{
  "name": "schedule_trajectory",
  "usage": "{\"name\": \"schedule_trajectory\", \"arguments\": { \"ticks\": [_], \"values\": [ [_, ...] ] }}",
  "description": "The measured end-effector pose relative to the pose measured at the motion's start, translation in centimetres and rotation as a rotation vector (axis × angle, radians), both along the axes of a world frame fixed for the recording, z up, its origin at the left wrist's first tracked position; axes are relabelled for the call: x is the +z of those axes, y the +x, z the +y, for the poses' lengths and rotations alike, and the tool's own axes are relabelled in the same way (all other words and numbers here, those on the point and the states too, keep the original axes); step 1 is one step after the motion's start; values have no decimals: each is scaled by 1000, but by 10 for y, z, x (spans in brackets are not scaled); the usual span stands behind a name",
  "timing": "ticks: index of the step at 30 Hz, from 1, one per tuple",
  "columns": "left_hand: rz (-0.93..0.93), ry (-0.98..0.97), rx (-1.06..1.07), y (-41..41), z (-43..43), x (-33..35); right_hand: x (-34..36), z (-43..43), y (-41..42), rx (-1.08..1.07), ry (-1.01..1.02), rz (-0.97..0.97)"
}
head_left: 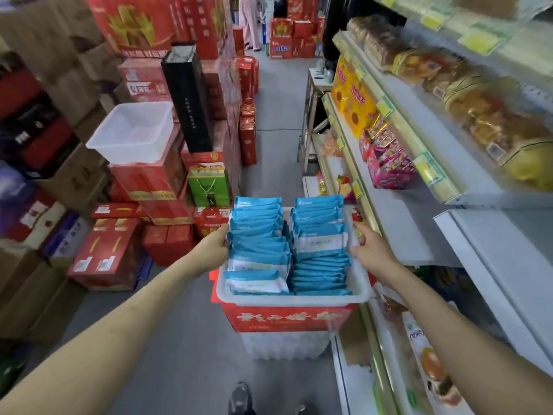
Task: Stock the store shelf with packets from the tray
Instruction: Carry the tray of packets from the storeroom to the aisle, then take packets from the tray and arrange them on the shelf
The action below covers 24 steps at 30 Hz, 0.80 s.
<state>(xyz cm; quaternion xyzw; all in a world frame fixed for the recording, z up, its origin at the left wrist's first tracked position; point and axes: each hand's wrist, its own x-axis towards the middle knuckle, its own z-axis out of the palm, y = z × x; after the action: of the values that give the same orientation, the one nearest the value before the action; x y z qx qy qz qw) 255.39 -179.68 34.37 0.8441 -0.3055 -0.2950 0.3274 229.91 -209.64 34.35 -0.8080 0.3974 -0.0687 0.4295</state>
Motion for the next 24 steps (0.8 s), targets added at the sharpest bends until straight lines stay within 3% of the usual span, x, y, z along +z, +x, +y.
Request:
{"name": "schedule_trajectory", "arguments": {
  "ticks": [5,11,13,15,18,21,24],
  "values": [
    [56,-24,-2,4,-11,-15,-19,-11,12,21,-75,93],
    [-104,71,-40,12,-6,-16,-15,-4,12,114,-167,241],
    [-247,102,-2,6,4,-11,-9,2,4,130,-381,154],
    [-514,-44,-2,-10,15,-3,-2,8,1,170,-581,-41],
    [-659,-256,-290,-46,28,13,8,17,7,415,-730,-203],
    [-620,-230,-587,-77,30,14,12,19,18,602,-769,-162],
    [-639,-176,-601,-83,29,9,10,17,23,649,-769,-75]
  ]
}}
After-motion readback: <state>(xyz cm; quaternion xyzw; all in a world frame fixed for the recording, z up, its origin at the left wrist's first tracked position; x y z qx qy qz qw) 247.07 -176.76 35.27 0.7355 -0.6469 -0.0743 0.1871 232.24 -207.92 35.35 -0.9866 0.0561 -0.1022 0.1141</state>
